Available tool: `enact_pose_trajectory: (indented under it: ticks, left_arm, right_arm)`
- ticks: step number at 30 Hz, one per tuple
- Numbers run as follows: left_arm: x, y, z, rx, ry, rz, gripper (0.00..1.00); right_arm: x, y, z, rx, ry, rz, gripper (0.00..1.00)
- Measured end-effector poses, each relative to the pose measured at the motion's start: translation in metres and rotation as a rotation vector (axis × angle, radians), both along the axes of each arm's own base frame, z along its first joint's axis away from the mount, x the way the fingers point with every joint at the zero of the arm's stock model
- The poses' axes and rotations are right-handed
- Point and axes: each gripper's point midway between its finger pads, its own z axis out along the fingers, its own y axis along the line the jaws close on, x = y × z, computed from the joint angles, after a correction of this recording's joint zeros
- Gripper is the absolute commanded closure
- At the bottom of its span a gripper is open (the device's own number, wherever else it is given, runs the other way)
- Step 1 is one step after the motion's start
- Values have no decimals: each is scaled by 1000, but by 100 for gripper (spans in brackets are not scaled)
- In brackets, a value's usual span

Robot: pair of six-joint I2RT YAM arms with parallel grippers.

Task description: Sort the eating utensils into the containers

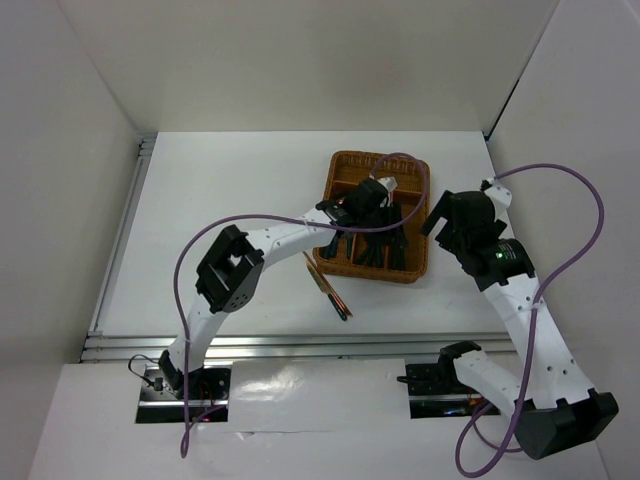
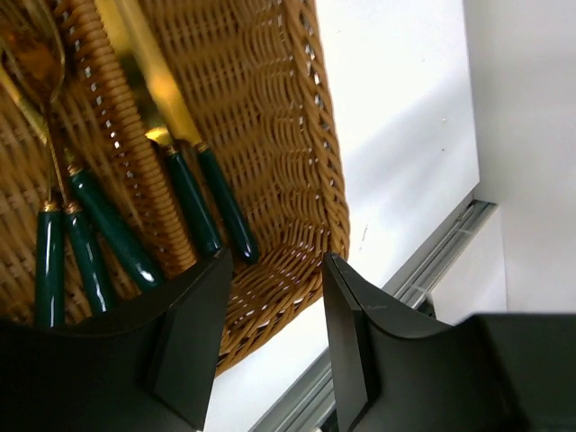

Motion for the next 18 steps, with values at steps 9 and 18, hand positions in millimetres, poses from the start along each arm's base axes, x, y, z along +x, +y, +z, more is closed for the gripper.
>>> enact_pose_trajectory:
  ticks: [9,18]
  left_arm:
    - [-21,46,25,79,-22,41,31]
    - [-78,156,78,37,-29,311,34]
  right_arm:
    - [-3,1,5,11,-21,7,0]
    - [-3,7,4,32,-15,33,0]
